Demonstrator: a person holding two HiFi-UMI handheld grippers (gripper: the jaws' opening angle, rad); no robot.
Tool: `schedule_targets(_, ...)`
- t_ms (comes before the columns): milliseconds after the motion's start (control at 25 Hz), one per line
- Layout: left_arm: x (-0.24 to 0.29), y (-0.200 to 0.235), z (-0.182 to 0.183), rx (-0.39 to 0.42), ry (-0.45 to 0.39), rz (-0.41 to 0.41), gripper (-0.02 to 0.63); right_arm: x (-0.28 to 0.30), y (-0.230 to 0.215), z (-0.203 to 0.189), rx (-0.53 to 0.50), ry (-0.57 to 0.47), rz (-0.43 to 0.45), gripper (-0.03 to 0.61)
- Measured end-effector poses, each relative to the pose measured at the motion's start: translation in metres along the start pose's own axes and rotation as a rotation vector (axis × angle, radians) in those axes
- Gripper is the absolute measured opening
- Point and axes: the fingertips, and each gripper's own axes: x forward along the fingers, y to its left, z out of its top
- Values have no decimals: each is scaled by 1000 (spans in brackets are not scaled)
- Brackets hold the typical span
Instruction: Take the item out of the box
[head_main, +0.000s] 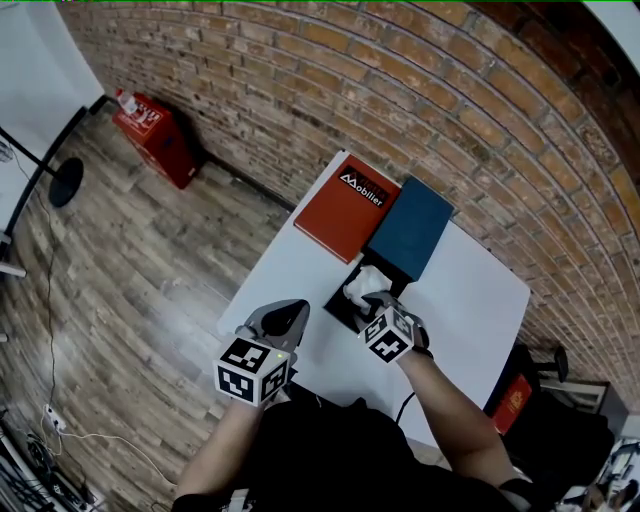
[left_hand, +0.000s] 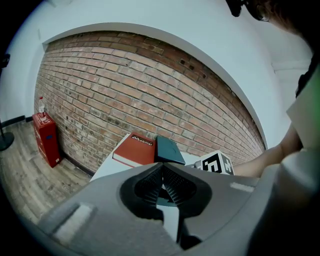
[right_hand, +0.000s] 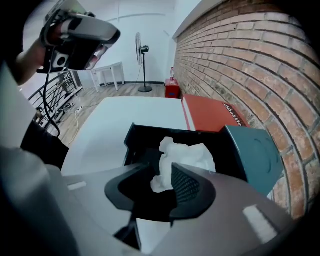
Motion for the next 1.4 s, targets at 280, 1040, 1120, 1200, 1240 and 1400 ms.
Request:
schedule_targets(280, -13, -2, -4, -1, -4, 18, 5, 13, -4, 4, 4, 36, -42, 145)
schedule_targets(1040, -93, -24, -14, 10, -76, 70, 5, -50, -1, 12, 13, -121, -198, 29)
schedule_targets(1120, -101, -31, -17, 13, -85, 63, 5, -69, 9, 9, 19, -162, -184, 29)
schedule_targets(1200, -108, -37, -20, 16, -92, 56, 5, -84, 20, 5, 10, -185, -176, 28)
schedule_targets(1240, -111, -39, -21, 18, -96, 53, 5, -91, 24, 4, 5, -192, -178, 26)
schedule_targets(1400, -119, -46, -23, 8, -113, 44, 5, -113, 38, 10, -14, -223, -189, 21)
